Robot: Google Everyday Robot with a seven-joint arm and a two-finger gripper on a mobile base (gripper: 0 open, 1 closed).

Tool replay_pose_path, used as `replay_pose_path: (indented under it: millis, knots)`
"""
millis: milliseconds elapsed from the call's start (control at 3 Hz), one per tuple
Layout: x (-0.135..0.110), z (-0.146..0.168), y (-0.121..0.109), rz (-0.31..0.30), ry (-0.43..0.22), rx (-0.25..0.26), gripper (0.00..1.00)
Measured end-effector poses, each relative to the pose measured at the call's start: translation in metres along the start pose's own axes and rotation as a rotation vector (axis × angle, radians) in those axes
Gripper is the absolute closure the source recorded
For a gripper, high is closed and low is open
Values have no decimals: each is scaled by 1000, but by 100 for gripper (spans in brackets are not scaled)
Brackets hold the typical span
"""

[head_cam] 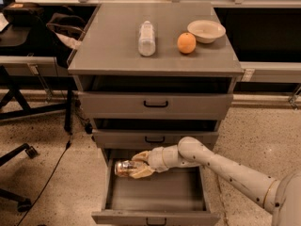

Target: Pick orange can from bottom drawer and place on counter

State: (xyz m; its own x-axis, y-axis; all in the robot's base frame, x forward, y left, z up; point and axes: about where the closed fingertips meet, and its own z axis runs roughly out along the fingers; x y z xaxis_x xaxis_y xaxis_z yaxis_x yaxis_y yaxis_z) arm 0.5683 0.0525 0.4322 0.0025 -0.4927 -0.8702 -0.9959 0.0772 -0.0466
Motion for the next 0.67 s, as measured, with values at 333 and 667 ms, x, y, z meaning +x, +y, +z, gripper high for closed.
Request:
replay_pose_path:
  millis: [333,667]
  knots:
    - [-14,-12,0,-16,-4,20,100]
    - [-43,-36,2,-53,-14,53,100]
